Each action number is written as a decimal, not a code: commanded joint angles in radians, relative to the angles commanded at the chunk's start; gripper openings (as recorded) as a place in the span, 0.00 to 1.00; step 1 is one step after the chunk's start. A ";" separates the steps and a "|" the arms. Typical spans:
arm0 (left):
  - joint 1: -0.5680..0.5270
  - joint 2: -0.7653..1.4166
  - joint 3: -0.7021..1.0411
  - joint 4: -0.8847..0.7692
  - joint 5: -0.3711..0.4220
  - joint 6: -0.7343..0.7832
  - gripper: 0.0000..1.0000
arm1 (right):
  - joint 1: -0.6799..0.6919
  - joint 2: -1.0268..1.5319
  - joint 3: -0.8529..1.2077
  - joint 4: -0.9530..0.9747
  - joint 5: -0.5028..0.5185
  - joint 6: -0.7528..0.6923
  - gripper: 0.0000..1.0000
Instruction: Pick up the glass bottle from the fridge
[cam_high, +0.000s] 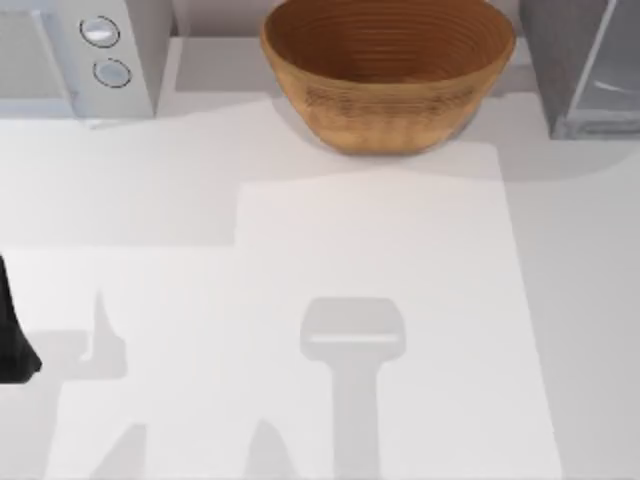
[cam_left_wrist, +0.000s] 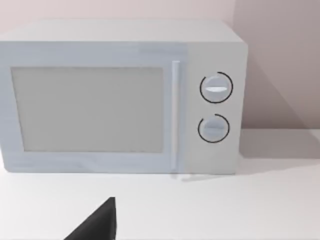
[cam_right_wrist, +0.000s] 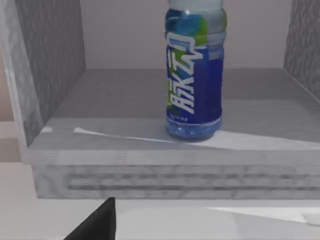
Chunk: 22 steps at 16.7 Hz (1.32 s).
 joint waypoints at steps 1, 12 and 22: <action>0.000 0.000 0.000 0.000 0.000 0.000 1.00 | -0.008 0.025 0.004 0.025 -0.008 0.000 1.00; 0.000 0.000 0.000 0.000 0.000 0.000 1.00 | 0.031 0.112 0.118 -0.009 0.035 -0.009 1.00; 0.000 0.000 0.000 0.000 0.000 0.000 1.00 | 0.244 0.394 0.727 -0.327 0.260 -0.018 1.00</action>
